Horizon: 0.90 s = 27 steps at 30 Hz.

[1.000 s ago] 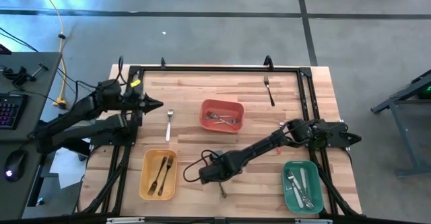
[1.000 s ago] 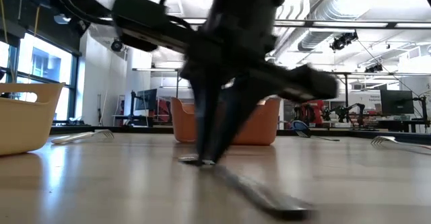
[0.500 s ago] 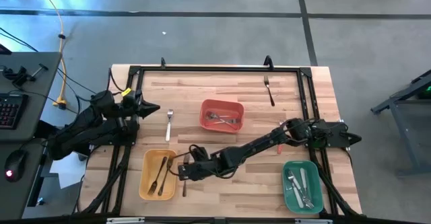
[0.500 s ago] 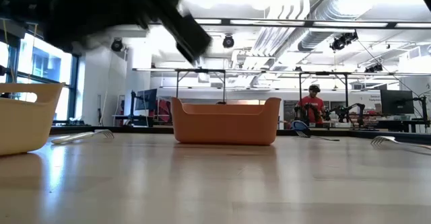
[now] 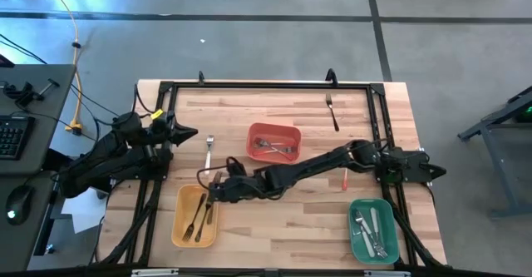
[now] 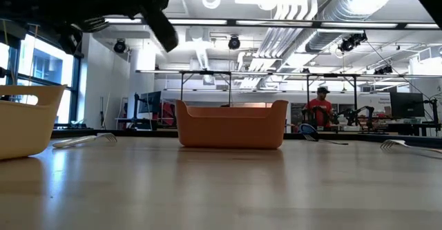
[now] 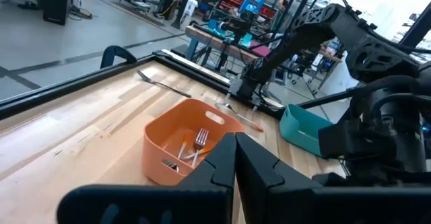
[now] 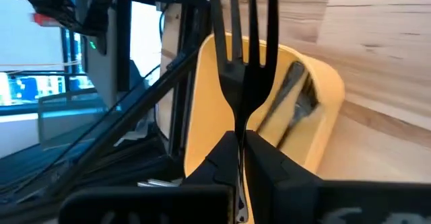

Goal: Sort silverware by color (type)
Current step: Put the bottom black fork into the yellow bin

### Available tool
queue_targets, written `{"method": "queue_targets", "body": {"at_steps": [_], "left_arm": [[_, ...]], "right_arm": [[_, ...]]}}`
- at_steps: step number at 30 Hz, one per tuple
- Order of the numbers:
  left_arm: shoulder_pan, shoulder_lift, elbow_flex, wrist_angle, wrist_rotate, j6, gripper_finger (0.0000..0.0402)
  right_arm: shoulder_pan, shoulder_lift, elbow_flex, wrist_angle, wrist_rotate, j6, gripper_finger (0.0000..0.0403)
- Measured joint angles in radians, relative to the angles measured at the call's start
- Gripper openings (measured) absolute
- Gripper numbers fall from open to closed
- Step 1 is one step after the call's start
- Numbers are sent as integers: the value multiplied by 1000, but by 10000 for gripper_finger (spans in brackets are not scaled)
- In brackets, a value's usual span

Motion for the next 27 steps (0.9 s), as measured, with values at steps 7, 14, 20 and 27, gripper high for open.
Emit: {"method": "queue_targets", "body": {"at_steps": [7, 14, 20, 27], "left_arm": [[0, 0, 0, -1, -4, 1, 0], [0, 0, 0, -2, -10, 1, 0], [0, 0, 0, -3, -14, 0, 0], [0, 0, 0, -3, -14, 0, 0]], "right_arm": [[12, 69, 19, 131, -3, -11, 0], [16, 145, 155, 58, -40, -80, 0], [14, 199, 228, -12, -62, -84, 0], [14, 201, 227, -64, -88, -86, 0]]}}
